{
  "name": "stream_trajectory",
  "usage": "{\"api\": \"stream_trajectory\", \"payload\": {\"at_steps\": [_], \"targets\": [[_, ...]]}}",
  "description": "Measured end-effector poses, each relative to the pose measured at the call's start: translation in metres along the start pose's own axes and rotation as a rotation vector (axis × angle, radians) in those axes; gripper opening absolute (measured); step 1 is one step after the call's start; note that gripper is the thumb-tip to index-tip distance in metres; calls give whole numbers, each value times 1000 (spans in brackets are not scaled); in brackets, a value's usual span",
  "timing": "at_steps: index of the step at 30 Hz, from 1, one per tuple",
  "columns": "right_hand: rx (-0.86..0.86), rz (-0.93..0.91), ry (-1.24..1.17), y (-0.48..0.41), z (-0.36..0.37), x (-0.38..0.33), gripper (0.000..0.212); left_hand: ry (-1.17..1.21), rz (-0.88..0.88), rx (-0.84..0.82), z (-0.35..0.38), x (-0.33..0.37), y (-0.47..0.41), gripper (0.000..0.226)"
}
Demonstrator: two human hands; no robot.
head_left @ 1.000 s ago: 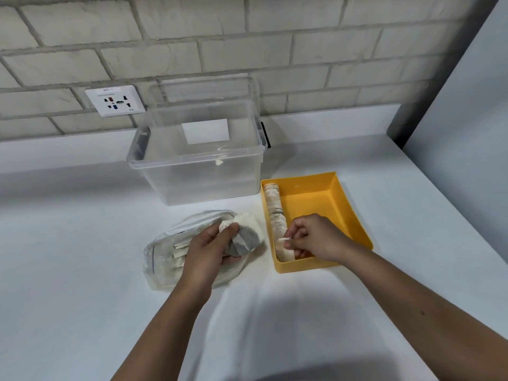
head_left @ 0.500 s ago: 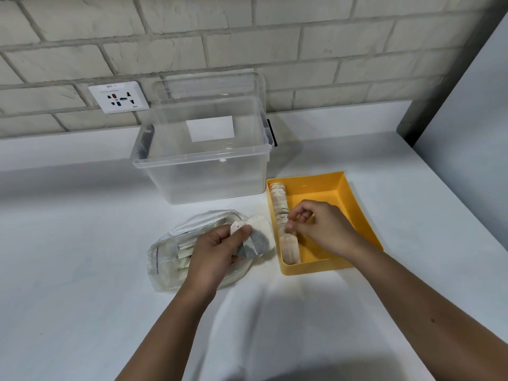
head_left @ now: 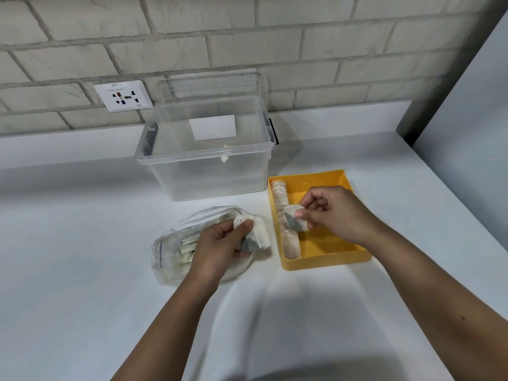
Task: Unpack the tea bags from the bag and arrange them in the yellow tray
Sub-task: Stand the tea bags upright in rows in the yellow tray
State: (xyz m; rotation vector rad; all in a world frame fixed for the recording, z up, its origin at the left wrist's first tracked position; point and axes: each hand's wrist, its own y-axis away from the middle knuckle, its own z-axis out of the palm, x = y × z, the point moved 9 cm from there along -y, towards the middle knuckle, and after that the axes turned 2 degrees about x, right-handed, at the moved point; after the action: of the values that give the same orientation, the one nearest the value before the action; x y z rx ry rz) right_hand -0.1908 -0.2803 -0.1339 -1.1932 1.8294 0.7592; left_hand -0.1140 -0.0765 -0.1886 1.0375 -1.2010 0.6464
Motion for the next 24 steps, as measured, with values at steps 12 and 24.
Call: {"api": "stream_trajectory", "payload": {"at_steps": [12,24], "targets": [[-288,270,122,7,48,62,14,47,-31,9,-4,0,4,17],[98,44,-139,6,31,12,19,110,-62,-35,13,6,12,16]]}}
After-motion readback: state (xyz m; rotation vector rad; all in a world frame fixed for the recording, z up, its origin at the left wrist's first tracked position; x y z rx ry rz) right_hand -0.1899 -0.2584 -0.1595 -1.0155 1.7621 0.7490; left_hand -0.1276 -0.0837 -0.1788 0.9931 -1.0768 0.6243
